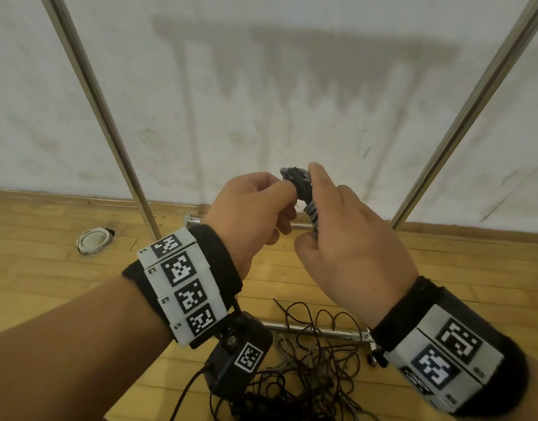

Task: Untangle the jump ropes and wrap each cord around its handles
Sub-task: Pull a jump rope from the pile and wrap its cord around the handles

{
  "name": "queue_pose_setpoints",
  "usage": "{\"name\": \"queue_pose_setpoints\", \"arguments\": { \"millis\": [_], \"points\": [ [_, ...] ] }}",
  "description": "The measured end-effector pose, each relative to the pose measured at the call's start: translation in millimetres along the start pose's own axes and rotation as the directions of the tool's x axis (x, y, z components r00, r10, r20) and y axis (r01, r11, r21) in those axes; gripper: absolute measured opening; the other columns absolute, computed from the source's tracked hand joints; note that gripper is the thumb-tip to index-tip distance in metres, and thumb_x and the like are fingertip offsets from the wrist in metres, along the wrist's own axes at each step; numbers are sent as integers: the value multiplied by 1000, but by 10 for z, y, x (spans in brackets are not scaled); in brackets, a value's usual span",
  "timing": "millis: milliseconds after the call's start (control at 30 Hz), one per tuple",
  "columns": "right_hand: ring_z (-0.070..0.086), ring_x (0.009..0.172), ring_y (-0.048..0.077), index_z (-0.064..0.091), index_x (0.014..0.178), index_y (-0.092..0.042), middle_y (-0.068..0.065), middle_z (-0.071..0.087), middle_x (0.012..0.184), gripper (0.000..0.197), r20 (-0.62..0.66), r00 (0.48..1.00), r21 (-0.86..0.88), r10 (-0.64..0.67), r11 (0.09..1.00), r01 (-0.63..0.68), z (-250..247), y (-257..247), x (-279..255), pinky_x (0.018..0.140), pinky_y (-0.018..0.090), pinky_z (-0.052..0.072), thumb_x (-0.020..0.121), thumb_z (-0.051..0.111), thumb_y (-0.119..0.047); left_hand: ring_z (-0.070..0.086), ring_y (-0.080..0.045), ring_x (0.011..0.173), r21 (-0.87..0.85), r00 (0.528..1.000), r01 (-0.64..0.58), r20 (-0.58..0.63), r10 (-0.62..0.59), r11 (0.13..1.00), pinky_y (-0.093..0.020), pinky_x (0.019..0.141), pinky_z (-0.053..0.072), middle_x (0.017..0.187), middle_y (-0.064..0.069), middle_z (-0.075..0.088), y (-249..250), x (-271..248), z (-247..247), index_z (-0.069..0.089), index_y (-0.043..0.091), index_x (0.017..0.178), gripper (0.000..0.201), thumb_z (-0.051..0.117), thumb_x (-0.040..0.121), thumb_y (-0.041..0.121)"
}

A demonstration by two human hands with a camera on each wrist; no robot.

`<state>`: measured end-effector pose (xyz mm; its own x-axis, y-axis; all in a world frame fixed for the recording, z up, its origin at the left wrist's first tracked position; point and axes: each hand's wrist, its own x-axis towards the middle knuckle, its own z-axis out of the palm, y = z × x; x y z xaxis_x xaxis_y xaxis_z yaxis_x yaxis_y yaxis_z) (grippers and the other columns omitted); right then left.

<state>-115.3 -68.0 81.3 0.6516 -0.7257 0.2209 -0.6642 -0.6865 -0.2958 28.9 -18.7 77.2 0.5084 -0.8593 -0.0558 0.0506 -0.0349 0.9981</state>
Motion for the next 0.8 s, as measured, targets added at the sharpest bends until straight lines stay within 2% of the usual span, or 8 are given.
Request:
{"name": "queue_pose_setpoints", "arguments": {
  "millis": [133,233,300,367,500,600,667,800],
  "points": [
    [49,74,18,2,155,-28,-3,46,99,85,-28,999,-105,19,994,-22,66,28,52,51,28,36,90,56,-35,52,-13,47,-23,1000,10,-13,-10,1000,-22,41,38,59,-1,63,-33,10,112,67,7,83,18,57,97,9],
    [52,73,17,9,153,-28,-1,55,103,77,-51,998,-63,47,997,-50,83,164,116,52,28,38,94,57,-36,62,-16,57,8,999,21,29,-21,1000,-25,44,44,72,-4,73,-82,19,138,70,6,88,15,66,100,14],
    [52,82,16,10,155,-31,-2,57,113,76,-38,997,32,72,997,-71,76,282,124,60,29,42,95,55,-37,68,-17,63,0,999,17,48,-17,1000,-27,49,50,84,-6,78,-112,24,120,73,7,95,11,71,101,16],
    [52,92,14,7,158,-34,-4,56,121,77,-7,997,106,71,992,-69,76,357,101,70,30,44,96,53,-38,70,-18,67,-28,998,20,59,-18,999,-28,54,54,89,-10,79,-131,32,88,75,7,99,8,71,101,13],
    [53,114,15,9,161,-36,-5,53,133,75,39,998,205,55,977,-62,48,382,54,86,34,47,99,52,-39,73,-20,71,-94,992,78,101,-69,993,-28,58,57,91,-16,80,-114,20,56,78,4,97,8,72,99,10],
    [54,119,18,10,162,-34,-3,52,135,75,65,997,225,49,972,-63,12,336,16,95,42,50,101,52,-38,74,-21,71,-109,989,104,116,-91,989,-26,57,57,91,-17,80,-76,-8,52,79,5,92,9,74,97,10],
    [56,110,21,7,161,-33,-2,52,128,75,70,997,171,39,984,-51,-4,282,-30,90,44,52,101,51,-39,74,-20,69,-110,989,114,110,-102,987,-26,56,57,88,-16,80,-55,-33,50,78,4,92,8,74,97,9],
    [56,93,20,1,160,-29,-3,49,116,75,38,999,31,0,1000,-1,-16,176,-134,74,38,51,101,48,-37,71,-18,67,-93,989,119,104,-110,988,-26,55,56,85,-14,79,-43,-98,26,77,2,93,7,75,97,9]
  ]
}}
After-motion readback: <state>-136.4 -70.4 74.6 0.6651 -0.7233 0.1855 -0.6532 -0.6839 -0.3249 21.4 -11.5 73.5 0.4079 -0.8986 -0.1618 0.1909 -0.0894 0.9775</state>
